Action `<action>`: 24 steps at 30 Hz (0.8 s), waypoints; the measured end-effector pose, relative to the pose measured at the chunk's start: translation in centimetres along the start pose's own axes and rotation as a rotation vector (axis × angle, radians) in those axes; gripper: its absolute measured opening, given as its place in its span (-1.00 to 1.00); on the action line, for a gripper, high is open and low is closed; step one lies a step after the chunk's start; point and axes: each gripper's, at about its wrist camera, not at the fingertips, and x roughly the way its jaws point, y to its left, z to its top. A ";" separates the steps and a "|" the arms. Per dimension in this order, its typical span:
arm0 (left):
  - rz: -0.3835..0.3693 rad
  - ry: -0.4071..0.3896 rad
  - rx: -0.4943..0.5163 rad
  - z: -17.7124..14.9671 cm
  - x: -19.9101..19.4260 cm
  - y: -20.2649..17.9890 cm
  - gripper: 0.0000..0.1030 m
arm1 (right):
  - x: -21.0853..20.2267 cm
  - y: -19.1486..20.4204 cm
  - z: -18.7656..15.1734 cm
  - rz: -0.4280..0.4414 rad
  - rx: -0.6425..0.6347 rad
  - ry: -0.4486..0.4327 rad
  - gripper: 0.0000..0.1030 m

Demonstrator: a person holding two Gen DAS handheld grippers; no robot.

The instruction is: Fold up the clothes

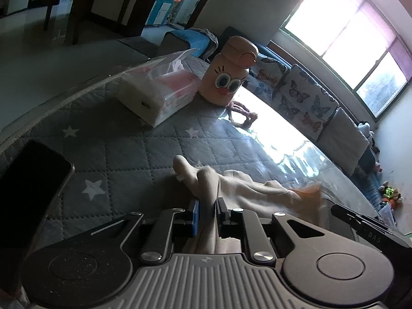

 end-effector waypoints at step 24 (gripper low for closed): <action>0.125 -0.031 0.276 -3.5 1.0 -4.4 0.88 | -0.3 3.6 -3.6 0.054 -0.116 0.075 0.59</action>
